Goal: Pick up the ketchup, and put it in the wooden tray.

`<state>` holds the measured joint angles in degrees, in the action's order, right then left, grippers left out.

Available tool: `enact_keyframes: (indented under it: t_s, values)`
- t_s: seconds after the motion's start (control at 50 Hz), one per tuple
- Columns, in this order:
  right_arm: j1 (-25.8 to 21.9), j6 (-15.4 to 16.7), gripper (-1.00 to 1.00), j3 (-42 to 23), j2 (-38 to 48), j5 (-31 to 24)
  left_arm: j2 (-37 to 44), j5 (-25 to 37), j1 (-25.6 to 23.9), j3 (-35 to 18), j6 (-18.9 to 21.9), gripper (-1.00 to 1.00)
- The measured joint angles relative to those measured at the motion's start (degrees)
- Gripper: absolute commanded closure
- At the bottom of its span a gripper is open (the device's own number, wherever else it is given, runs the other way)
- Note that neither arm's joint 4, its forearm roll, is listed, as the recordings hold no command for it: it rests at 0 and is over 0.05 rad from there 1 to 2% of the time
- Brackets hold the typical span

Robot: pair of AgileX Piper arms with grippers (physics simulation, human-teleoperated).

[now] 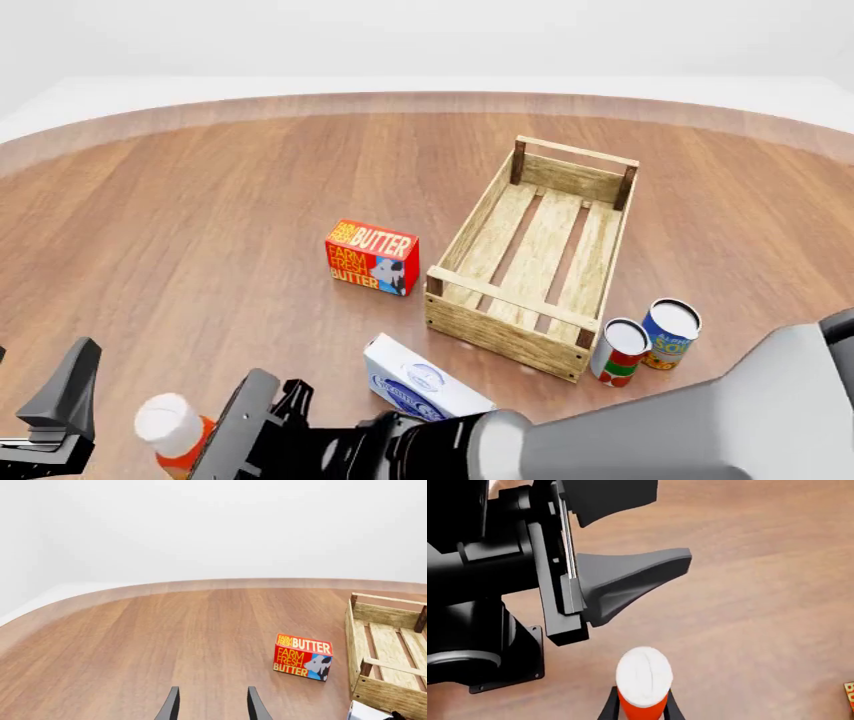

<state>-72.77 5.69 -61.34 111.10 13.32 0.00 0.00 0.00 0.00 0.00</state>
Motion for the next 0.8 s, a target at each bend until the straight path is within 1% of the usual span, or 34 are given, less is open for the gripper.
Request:
enact_keyframes:
  t_s: [0.14, 0.3, 0.54, 0.8]
  values:
    - [1.4, 0.6, 1.00, 1.1, -2.0, -0.5, 0.0, 0.0, 0.0, 0.0, 0.0, -1.00]
    - [2.6, 1.3, 1.00, 0.9, -4.0, -2.2, 0.0, 0.0, 0.0, 0.0, 0.0, -1.00]
    - [4.8, 2.7, 1.00, -1.4, -7.6, -6.2, 0.0, 0.0, 0.0, 0.0, 0.0, -1.00]
    - [8.8, 3.7, 1.00, -3.6, -11.8, -10.7, 0.0, 0.0, 0.0, 0.0, 0.0, -1.00]
